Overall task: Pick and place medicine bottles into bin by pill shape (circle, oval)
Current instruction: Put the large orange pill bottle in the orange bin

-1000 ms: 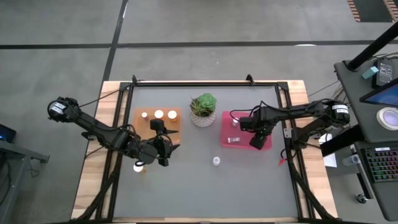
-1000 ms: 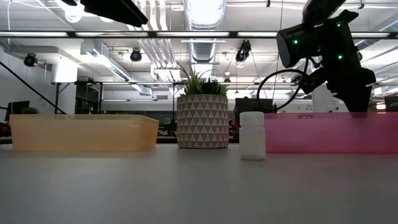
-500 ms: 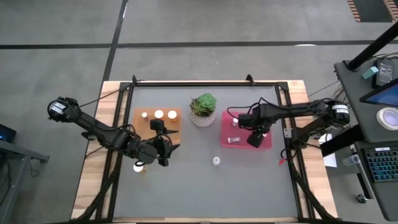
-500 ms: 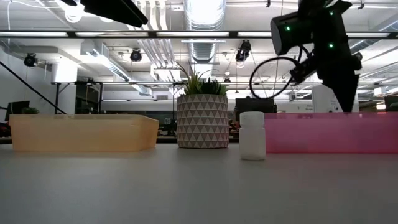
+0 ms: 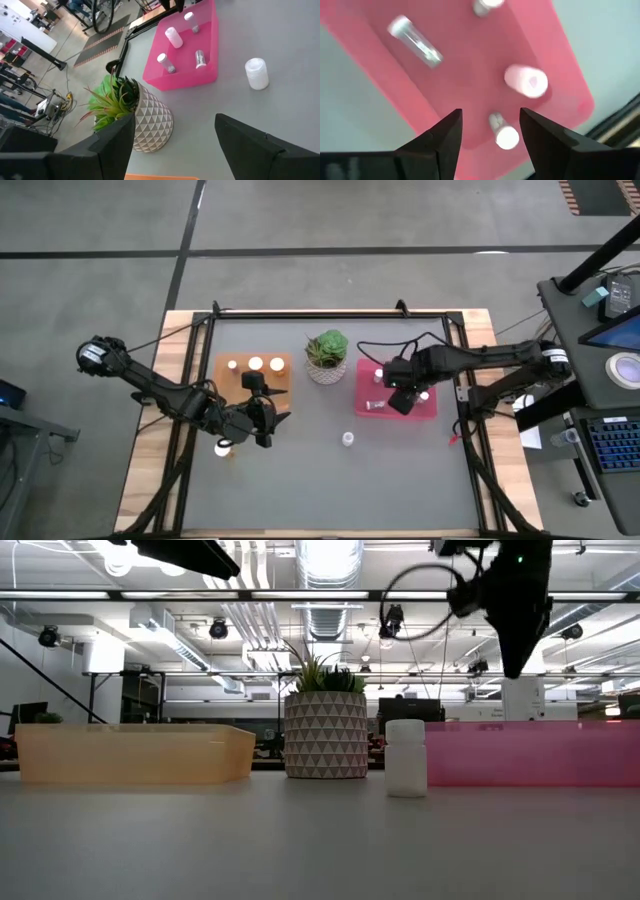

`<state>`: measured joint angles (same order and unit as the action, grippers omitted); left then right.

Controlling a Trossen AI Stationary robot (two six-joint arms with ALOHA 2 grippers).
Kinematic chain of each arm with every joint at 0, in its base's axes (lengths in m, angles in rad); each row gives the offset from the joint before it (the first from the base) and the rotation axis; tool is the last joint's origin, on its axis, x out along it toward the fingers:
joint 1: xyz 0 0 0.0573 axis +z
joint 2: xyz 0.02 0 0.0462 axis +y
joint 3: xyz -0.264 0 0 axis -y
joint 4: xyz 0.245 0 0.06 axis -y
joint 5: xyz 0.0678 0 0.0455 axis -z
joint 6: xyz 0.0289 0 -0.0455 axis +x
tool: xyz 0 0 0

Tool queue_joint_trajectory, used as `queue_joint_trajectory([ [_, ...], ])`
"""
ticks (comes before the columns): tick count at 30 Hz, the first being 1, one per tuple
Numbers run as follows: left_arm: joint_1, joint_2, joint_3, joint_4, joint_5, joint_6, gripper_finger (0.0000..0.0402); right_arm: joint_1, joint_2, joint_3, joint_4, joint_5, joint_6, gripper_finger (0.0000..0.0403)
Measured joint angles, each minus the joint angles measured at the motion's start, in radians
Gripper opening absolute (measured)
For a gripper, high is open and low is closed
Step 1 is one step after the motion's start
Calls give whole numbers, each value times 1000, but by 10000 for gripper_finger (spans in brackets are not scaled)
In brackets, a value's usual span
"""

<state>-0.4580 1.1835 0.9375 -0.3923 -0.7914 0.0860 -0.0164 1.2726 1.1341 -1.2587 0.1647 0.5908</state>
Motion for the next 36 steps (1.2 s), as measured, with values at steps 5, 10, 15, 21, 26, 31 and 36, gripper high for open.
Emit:
queue_joint_trajectory([
  [5,0,0,-4,11,0,-1,258,115,-38,0,113,115,14,185],
  [10,0,0,-7,20,0,-12,258,241,-76,-68,314,205,2,184],
  [15,0,0,-7,23,0,-55,258,351,-95,-151,527,332,-85,183],
  [21,0,9,-9,19,3,-164,258,391,-113,-266,901,385,-381,178],
  [26,0,8,-9,21,14,-233,258,390,-155,-393,1272,375,-647,170],
  [31,0,8,-8,33,13,-238,258,389,-224,-505,1540,271,-795,163],
  [36,0,13,-8,89,9,-234,258,389,-307,-591,1675,217,-870,162],
])
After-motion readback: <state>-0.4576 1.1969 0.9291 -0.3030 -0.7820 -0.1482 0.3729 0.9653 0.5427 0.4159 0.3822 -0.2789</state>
